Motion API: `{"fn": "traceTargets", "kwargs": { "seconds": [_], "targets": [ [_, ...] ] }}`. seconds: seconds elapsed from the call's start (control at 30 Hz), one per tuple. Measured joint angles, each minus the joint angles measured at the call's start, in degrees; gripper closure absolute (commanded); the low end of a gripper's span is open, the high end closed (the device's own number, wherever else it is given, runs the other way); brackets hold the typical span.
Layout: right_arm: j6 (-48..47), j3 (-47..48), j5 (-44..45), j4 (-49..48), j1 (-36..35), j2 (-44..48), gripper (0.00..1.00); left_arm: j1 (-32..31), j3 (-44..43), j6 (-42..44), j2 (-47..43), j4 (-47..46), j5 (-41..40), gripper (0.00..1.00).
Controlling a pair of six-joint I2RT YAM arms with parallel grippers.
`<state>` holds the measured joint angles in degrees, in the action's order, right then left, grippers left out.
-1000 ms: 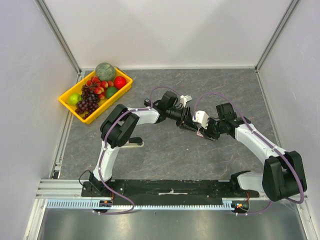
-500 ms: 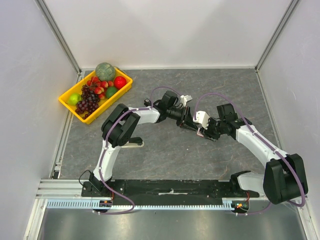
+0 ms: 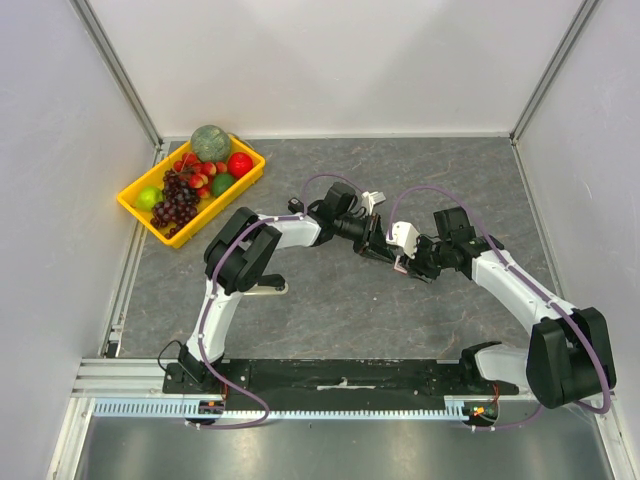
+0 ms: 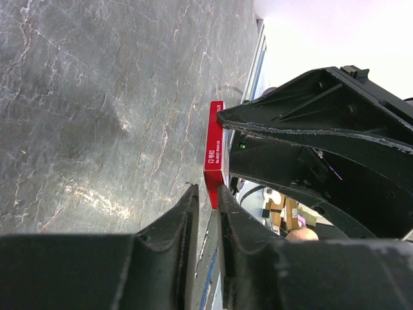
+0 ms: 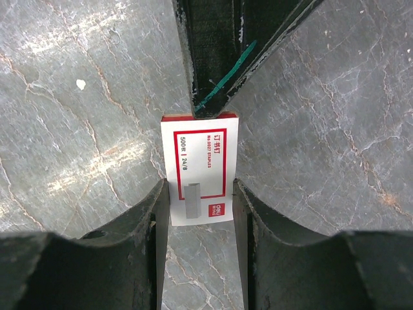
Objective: Load the staples into the stapler
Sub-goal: Open the staple box at the center of the board.
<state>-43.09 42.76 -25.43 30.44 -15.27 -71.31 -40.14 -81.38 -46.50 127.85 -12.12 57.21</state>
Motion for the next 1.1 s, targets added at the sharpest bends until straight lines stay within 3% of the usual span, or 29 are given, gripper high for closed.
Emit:
{"fn": "traceTargets", "kwargs": {
  "seconds": [0.1,1.1],
  "targets": [
    [0.0,0.0,0.0,-0.1,0.0,0.0,0.62,-0.1,0.0,0.0,0.0,0.0,0.1,0.84],
    [1.4,0.0,0.4,0.0,0.0,0.5,0.63,-0.7,-0.6,-0.4,0.1,-0.4,0.4,0.81]
  ]
}}
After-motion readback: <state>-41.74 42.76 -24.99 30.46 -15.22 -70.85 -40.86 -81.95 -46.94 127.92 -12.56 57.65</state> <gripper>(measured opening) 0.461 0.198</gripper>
